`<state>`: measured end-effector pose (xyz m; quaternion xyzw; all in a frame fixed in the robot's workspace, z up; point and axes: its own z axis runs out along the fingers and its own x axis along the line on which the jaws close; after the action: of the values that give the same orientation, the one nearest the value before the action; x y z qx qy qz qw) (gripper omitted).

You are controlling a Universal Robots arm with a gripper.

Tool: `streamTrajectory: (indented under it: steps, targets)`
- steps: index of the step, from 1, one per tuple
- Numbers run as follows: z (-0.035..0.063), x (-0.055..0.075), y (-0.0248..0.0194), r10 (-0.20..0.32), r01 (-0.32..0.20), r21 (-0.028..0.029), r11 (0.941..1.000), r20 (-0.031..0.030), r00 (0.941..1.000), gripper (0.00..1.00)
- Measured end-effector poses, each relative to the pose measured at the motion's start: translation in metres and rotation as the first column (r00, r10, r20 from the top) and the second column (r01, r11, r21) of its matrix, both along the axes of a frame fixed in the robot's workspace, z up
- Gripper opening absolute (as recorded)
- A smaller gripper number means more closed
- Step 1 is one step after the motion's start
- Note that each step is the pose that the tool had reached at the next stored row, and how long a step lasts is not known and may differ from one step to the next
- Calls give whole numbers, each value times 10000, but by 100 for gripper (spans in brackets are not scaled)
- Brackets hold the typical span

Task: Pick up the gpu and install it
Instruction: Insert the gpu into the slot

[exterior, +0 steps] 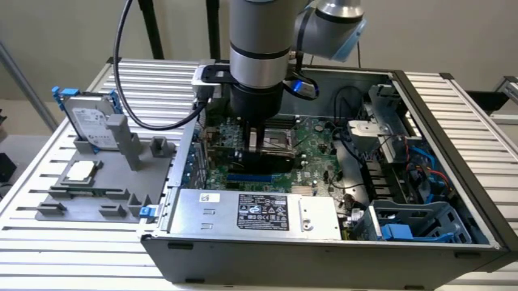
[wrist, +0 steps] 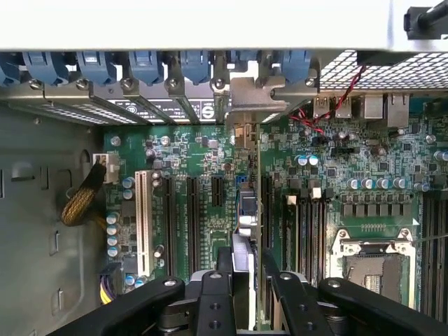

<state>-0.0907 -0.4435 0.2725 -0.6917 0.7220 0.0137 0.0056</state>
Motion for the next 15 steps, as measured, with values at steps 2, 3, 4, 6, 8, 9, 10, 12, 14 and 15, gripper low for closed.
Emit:
streamTrajectory:
  steps: [2, 3, 4, 6, 8, 9, 10, 12, 14, 15]
  targets:
    - [-1, -1, -1, 0, 0, 0, 10000, 0, 10000, 0]
    - [-2, -2, -4, 0, 0, 1, 10000, 1, 10000, 0]
    - [-1, -4, -7, 1, -1, 0, 10000, 0, 10000, 0]
    - [-1, -10, -13, -1, 1, -1, 10000, -1, 10000, 0]
    - [-2, -18, -21, -2, 2, -1, 10000, 0, 10000, 0]
    - [-3, -21, -21, -5, 5, 0, 10000, 0, 10000, 0]
    - [-3, -25, -22, -8, 8, 0, 10000, 0, 10000, 0]
    - [-5, -37, -23, -24, 24, 0, 10000, 0, 10000, 0]
    - [-6, -53, -25, -56, 56, -1, 10000, 0, 10000, 0]
    - [-8, -59, -26, -72, 72, -1, 10000, 0, 10000, 0]
